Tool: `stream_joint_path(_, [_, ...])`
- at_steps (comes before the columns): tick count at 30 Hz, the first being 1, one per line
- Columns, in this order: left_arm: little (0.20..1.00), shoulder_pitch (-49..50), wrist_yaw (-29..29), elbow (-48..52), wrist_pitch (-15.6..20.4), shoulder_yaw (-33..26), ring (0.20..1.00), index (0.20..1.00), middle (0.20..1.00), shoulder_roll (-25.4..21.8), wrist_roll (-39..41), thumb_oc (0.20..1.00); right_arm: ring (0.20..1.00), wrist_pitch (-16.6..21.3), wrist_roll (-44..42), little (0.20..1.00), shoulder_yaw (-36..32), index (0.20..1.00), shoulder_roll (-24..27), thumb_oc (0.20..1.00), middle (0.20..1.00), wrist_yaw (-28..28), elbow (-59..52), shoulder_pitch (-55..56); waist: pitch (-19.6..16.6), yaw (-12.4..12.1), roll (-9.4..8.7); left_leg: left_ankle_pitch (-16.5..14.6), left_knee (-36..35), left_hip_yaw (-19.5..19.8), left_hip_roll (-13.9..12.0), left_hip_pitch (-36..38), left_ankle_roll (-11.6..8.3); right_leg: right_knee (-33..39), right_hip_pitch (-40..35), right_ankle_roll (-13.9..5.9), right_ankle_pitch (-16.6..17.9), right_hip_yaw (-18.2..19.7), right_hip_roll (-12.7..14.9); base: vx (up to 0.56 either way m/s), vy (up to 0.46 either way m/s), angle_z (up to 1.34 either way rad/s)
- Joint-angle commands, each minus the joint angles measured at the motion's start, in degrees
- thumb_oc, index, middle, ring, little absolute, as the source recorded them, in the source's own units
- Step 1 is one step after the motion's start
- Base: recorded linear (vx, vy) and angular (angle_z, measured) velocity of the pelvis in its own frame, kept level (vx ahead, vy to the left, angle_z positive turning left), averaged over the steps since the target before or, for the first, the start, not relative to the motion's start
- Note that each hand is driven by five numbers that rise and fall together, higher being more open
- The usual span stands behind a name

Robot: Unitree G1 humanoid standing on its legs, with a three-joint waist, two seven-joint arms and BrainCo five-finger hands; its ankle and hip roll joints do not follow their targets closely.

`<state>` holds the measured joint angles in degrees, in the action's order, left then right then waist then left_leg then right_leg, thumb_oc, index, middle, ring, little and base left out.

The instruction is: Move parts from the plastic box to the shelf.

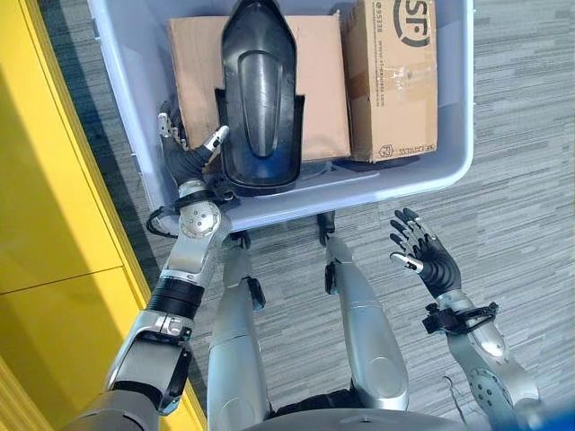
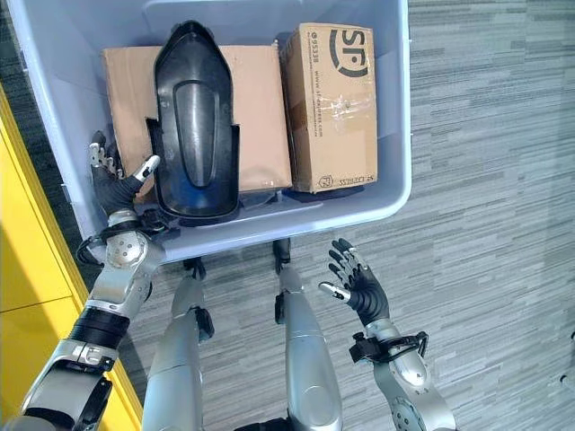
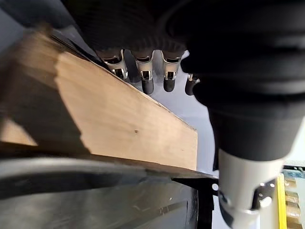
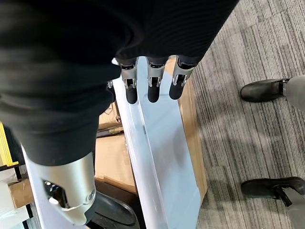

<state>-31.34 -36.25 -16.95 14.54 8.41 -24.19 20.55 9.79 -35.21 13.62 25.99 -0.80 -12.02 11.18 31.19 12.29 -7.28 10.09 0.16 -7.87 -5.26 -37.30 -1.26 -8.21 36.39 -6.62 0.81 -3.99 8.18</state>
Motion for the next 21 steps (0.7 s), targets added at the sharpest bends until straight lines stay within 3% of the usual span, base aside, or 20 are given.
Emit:
stream_joint_path(1, [1.000, -1.7, 1.3, 0.7, 1.9, -0.5, 1.000, 1.000, 1.000, -2.1, -3.6, 1.000, 1.000, 2.8, -0.8, 1.000, -2.0, 1.000, 2.6, 1.000, 1.000, 0.1, -1.6, 3.0, -1.4, -0.1, -3.15, -8.1, 6.0, 1.8, -5.7, 3.2, -5.83, 6.3, -4.5, -2.73, 3.9, 0.3, 3.1, 0.00, 0.000, 0.00])
stream_joint_path(4, [1.000, -1.4, 1.7, 2.7, 2.1, 0.1, 1.000, 1.000, 1.000, -1.5, -3.8, 1.000, 1.000, 2.8, -0.9, 1.000, -2.3, 1.000, 2.6, 1.000, 1.000, 0.2, -1.6, 3.1, -1.4, -0.1, -2.94, -8.2, 6.1, 1.8, -5.5, 3.1, -5.76, 6.2, -4.4, -2.69, 3.8, 0.4, 3.1, 0.00, 0.000, 0.00])
stream_joint_path(11, [1.000, 0.4, -0.1, 11.4, -0.7, 0.2, 1.000, 1.000, 1.000, -3.0, -14.5, 1.000, 1.000, 3.1, -0.7, 1.000, -2.9, 1.000, 2.9, 1.000, 1.000, 0.1, -1.9, 3.4, -1.4, -0.7, -2.19, -8.5, 6.1, 2.0, -5.4, 3.0, -5.57, 5.9, -4.2, -2.64, 3.4, 0.5, 3.1, 0.00, 0.000, 0.00])
stream_joint_path(21, [1.000, 5.9, -2.3, 18.3, -0.4, -4.5, 1.000, 1.000, 1.000, -4.3, -18.0, 1.000, 1.000, 3.4, -0.4, 1.000, -3.0, 1.000, 3.2, 1.000, 1.000, 0.3, -2.1, 3.3, -1.4, -1.8, -1.21, -8.7, 5.9, 2.1, -5.1, 3.2, -5.43, 5.8, -4.1, -2.58, 3.2, 0.5, 3.1, 0.00, 0.000, 0.00])
